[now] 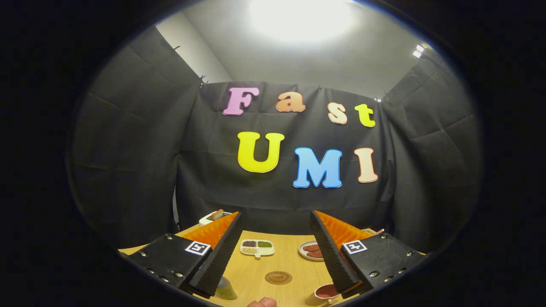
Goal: Take the bottle from table, then pour the juice into the cup, finally place the bottle on the coaster
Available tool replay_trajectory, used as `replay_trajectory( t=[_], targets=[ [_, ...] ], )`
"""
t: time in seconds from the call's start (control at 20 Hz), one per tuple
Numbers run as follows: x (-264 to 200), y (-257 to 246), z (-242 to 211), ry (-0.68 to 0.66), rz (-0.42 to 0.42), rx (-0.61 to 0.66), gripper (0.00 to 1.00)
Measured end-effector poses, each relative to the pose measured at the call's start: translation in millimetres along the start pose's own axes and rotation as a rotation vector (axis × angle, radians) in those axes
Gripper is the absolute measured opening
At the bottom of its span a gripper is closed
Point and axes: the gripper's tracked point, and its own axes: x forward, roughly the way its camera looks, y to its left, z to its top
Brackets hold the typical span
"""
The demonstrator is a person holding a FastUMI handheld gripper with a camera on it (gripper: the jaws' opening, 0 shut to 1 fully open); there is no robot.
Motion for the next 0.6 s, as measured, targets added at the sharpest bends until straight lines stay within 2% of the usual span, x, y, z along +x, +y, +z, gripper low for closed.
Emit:
replay_trajectory(
  t=[0.6],
  targets=[
    [-5.3,-7.1,-8.9,0.008,-0.044,0.035,0.97]
  ],
)
